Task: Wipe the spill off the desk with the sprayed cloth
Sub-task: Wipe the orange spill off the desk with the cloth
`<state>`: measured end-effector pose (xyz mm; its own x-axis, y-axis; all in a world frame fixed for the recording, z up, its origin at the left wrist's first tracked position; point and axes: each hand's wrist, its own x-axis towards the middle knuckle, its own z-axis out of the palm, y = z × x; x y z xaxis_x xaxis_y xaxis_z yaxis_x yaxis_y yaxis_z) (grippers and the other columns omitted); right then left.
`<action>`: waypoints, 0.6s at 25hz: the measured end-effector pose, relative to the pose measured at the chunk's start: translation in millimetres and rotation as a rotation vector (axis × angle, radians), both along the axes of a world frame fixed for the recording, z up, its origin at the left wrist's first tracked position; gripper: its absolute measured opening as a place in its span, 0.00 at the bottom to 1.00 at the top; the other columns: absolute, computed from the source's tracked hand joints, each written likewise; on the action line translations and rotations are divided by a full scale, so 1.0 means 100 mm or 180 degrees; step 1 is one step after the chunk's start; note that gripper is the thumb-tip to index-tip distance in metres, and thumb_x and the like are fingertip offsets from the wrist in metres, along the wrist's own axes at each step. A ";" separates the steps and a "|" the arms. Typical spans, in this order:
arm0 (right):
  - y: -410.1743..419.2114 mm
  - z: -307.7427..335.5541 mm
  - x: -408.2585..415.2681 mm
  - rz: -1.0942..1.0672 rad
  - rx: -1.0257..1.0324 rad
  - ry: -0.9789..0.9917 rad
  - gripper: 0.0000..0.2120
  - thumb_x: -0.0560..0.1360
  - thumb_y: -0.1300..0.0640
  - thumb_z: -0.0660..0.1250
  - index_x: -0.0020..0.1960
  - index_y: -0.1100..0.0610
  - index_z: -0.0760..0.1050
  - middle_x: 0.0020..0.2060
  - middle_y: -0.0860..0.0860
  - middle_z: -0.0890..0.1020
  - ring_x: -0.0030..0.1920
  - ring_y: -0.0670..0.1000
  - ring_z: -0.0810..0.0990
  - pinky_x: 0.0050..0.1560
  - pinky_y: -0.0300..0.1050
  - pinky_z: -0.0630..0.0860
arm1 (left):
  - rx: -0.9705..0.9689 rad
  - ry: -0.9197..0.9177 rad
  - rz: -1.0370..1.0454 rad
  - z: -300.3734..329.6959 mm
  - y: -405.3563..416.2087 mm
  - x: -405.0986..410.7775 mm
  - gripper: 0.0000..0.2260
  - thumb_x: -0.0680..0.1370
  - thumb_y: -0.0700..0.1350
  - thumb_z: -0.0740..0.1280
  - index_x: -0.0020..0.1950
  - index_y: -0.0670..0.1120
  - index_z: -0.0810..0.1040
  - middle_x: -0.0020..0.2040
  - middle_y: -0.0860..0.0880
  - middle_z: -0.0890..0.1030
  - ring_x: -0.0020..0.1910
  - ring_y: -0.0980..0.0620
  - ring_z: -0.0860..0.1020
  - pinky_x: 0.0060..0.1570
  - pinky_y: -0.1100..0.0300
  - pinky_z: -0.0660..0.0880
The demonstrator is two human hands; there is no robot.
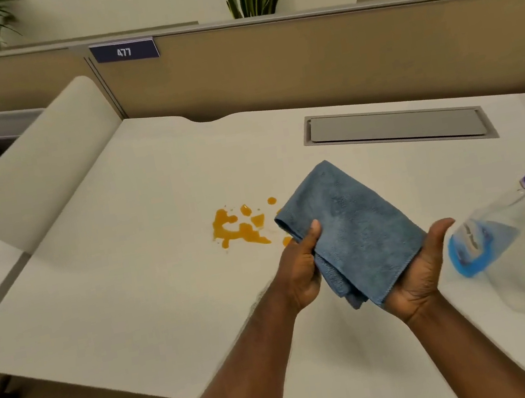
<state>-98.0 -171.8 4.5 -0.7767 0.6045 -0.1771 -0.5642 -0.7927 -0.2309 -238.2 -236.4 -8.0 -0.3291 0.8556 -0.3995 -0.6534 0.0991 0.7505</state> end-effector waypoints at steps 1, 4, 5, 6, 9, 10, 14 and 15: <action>-0.05 0.00 -0.06 -0.0065 0.0011 0.0050 0.44 0.70 0.28 0.54 0.72 0.60 0.62 0.69 0.63 0.69 0.70 0.65 0.67 0.66 0.65 0.66 | 0.0004 0.0066 -0.0089 -0.02 -0.02 -0.12 0.18 0.78 0.48 0.66 0.65 0.42 0.75 0.62 0.43 0.81 0.62 0.44 0.78 0.64 0.46 0.73; -0.17 -0.03 -0.33 -0.0390 0.0221 -0.0911 0.28 0.76 0.40 0.56 0.67 0.59 0.71 0.67 0.62 0.72 0.66 0.62 0.73 0.59 0.59 0.75 | 0.0004 0.0500 -0.0608 -0.10 -0.02 -0.48 0.16 0.79 0.47 0.64 0.66 0.43 0.75 0.62 0.45 0.81 0.62 0.47 0.78 0.64 0.50 0.73; -0.21 -0.04 -0.44 -0.0523 0.0299 -0.1299 0.21 0.77 0.47 0.58 0.62 0.59 0.75 0.64 0.61 0.76 0.61 0.60 0.78 0.53 0.56 0.79 | 0.0001 0.0632 -0.0797 -0.10 0.00 -0.54 0.17 0.79 0.48 0.64 0.67 0.43 0.74 0.63 0.44 0.80 0.63 0.47 0.78 0.65 0.49 0.72; -0.24 -0.04 -0.54 -0.0628 0.0322 -0.1527 0.16 0.78 0.53 0.59 0.60 0.60 0.77 0.61 0.61 0.79 0.57 0.59 0.81 0.48 0.54 0.81 | -0.0006 0.0704 -0.0924 -0.08 0.02 -0.59 0.18 0.79 0.48 0.64 0.68 0.43 0.73 0.64 0.44 0.79 0.63 0.47 0.78 0.66 0.48 0.72; -0.23 -0.09 -0.69 -0.1161 0.0283 -0.1768 0.15 0.77 0.58 0.62 0.63 0.59 0.75 0.58 0.58 0.82 0.55 0.58 0.82 0.46 0.56 0.82 | 0.0020 0.0928 -0.1155 -0.06 0.03 -0.71 0.21 0.80 0.53 0.62 0.72 0.47 0.68 0.69 0.47 0.75 0.67 0.49 0.73 0.69 0.48 0.68; -0.20 -0.08 -0.69 -0.1357 0.0361 -0.1885 0.16 0.77 0.58 0.63 0.64 0.58 0.74 0.59 0.56 0.82 0.57 0.58 0.82 0.48 0.57 0.81 | -0.0072 0.1021 -0.1154 -0.06 -0.02 -0.76 0.23 0.80 0.55 0.60 0.73 0.49 0.65 0.72 0.49 0.72 0.70 0.50 0.70 0.71 0.49 0.65; 0.02 -0.03 -0.71 -0.2156 0.1350 -0.3491 0.23 0.73 0.55 0.70 0.67 0.57 0.71 0.62 0.52 0.78 0.59 0.55 0.79 0.60 0.52 0.77 | -0.0284 0.1300 -0.0688 -0.16 -0.35 -1.21 0.22 0.80 0.54 0.61 0.73 0.54 0.65 0.71 0.52 0.71 0.70 0.52 0.70 0.69 0.53 0.67; 0.11 -0.07 -0.73 -0.2162 0.1909 -0.4202 0.23 0.74 0.56 0.70 0.67 0.57 0.69 0.62 0.54 0.78 0.58 0.54 0.78 0.60 0.49 0.75 | -0.0207 0.1342 -0.0563 -0.17 -0.45 -1.35 0.20 0.79 0.54 0.62 0.71 0.55 0.67 0.69 0.53 0.73 0.69 0.53 0.71 0.68 0.53 0.68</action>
